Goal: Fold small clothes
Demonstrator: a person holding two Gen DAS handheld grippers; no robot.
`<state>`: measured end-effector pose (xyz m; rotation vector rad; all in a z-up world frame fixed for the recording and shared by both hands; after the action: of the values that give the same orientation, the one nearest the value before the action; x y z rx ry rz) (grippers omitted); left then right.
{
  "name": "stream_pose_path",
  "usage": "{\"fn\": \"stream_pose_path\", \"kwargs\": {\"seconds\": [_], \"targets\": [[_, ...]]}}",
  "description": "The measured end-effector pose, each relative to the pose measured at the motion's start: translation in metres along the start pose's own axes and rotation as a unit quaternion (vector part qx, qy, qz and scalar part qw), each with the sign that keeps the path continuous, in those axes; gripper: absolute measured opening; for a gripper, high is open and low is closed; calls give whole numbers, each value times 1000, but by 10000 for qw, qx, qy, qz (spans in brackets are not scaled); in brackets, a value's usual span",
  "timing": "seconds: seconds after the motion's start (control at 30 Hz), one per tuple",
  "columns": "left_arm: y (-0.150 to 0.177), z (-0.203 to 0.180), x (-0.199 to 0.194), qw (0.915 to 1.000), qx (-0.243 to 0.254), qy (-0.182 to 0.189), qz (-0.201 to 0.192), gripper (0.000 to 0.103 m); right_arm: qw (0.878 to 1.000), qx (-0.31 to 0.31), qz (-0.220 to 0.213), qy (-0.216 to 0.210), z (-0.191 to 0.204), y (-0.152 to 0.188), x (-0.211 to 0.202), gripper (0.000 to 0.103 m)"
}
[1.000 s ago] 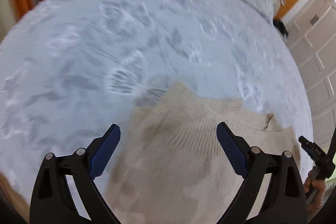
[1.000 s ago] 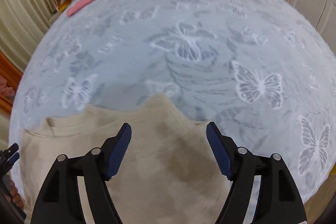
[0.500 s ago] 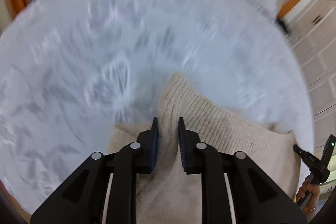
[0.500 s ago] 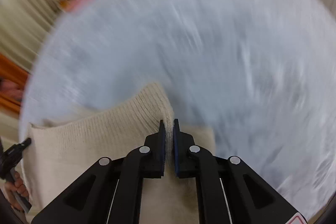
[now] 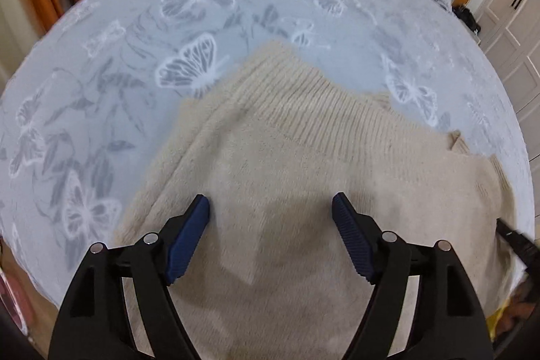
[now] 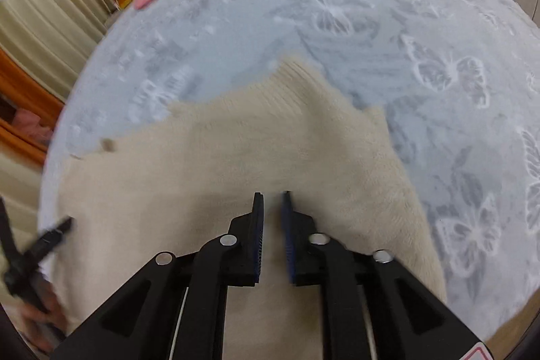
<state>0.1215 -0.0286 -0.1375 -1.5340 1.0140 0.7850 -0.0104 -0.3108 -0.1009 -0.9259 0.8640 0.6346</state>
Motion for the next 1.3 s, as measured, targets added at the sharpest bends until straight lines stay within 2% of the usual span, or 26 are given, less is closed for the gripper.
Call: {"fn": "stream_pose_path", "kwargs": {"seconds": [0.07,0.17,0.23,0.33,0.47,0.63,0.73,0.8,0.93,1.07,1.23,1.27,1.3], "targets": [[-1,5,-14,9997,-168,159,-77,73,9992,-343,-14,-183,28,-2,-10,15],[2,31,-34,9954,-865,397,-97,78,9947,-913,152,-436,76,3,-8,15],[8,47,-36,9937,-1074,313,-9,78,9908,-1221,324,-480,103,10,1,15],[19,67,-38,9936,-1121,74,81,78,9857,-1511,639,-383,130,20,21,15],[30,88,-37,9927,-1192,-37,194,78,9788,-1852,870,-40,156,28,39,15],[37,95,-31,9919,-1236,54,300,78,9774,-1791,1062,357,150,24,58,15],[41,94,-24,9916,-1224,113,411,78,9728,-1720,1465,507,143,32,84,15],[46,94,-17,9902,-1278,175,529,82,9703,-1842,1454,587,144,34,87,15],[47,93,-7,9869,-1434,438,596,98,9572,-2237,1640,827,152,36,96,17],[42,89,1,9869,-1474,396,530,98,9577,-2215,1685,728,151,35,104,18],[35,93,6,9799,-1897,368,493,97,9621,-2052,1729,483,145,33,106,18],[33,93,6,9784,-1968,377,511,95,9623,-2043,1737,448,144,33,107,18],[32,95,4,9769,-2040,387,506,89,9628,-2021,1745,408,143,33,107,18]]}}
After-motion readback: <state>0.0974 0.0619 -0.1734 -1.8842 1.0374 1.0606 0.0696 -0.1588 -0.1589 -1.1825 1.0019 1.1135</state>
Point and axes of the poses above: each gripper's, at about its wrist camera, not at the fingertips, and x roughly the way its jaws point, z to its left, y to its underside, the point moved 7 cm from there along x, roughly the way its jaws point, and after that the axes turned 5 degrees about -x, right-handed, at the moved point
